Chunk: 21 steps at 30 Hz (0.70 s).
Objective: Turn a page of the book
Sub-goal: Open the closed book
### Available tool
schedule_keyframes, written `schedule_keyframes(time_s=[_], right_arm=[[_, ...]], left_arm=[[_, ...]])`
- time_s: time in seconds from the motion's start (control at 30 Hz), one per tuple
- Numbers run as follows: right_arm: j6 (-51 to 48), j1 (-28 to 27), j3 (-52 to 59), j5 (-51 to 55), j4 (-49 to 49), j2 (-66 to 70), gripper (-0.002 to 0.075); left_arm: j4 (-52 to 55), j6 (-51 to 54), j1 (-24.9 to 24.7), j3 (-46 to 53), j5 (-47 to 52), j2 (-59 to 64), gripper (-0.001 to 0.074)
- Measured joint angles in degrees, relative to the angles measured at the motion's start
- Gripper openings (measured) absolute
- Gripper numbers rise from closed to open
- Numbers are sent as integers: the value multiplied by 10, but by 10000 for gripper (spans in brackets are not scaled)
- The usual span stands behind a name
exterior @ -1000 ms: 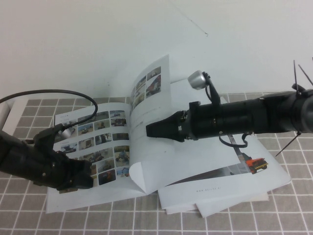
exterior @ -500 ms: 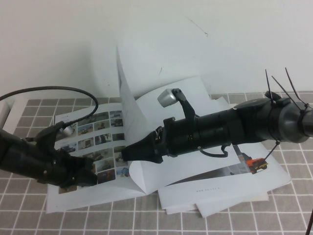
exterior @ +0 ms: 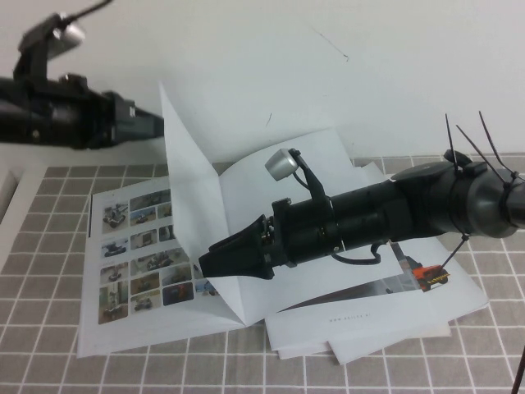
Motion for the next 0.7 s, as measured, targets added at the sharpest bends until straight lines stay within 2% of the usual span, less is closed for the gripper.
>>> schedule_keyframes(time_s=[0.23,0.4,0.57,0.7], right_arm=[[2,0,0,8,-1,0,434],[2,0,0,10,-4,0,413],[-1,0,-7,10,-34,-13,265],[-1,0,-16,13,-84,-34,101]], left_arm=[[-1,-14,0,-78,-1,-18,-4],[106,-57,0,-82,19,4,-4],[249,-134,0,-33,0,67,-4],[247,-137,0,23,-21,116,-4]])
